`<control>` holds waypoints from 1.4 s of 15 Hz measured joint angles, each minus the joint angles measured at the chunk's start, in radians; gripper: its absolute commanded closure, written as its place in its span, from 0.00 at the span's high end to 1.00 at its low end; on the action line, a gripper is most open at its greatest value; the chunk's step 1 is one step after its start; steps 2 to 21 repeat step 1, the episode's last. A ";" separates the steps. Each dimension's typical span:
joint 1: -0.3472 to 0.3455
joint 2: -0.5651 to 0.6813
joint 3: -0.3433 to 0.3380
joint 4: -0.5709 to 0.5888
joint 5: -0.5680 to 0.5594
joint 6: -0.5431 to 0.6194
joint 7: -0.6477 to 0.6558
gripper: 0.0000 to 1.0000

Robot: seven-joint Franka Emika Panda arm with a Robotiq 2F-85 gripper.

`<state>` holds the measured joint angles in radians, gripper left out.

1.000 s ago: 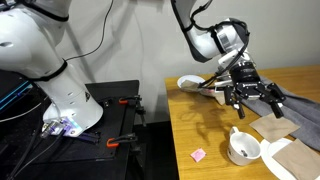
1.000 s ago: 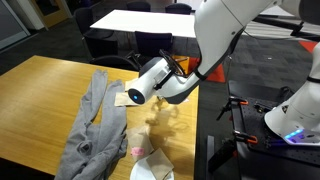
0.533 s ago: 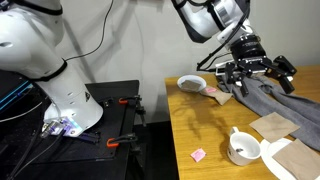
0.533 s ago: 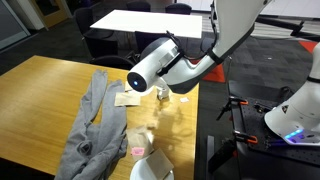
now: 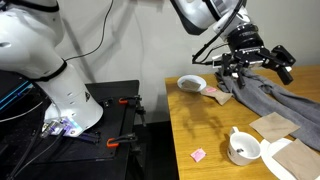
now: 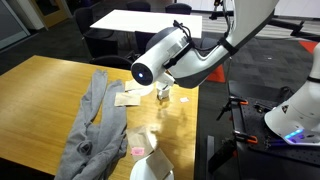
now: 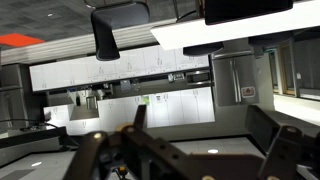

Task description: Put the pen in the white mug cup

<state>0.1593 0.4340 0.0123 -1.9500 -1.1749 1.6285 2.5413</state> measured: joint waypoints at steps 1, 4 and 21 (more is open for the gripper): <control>-0.001 0.000 0.001 -0.001 0.000 0.000 0.000 1.00; -0.001 0.000 0.001 -0.001 0.000 0.000 0.000 1.00; -0.001 0.000 0.001 -0.001 0.000 0.000 0.000 1.00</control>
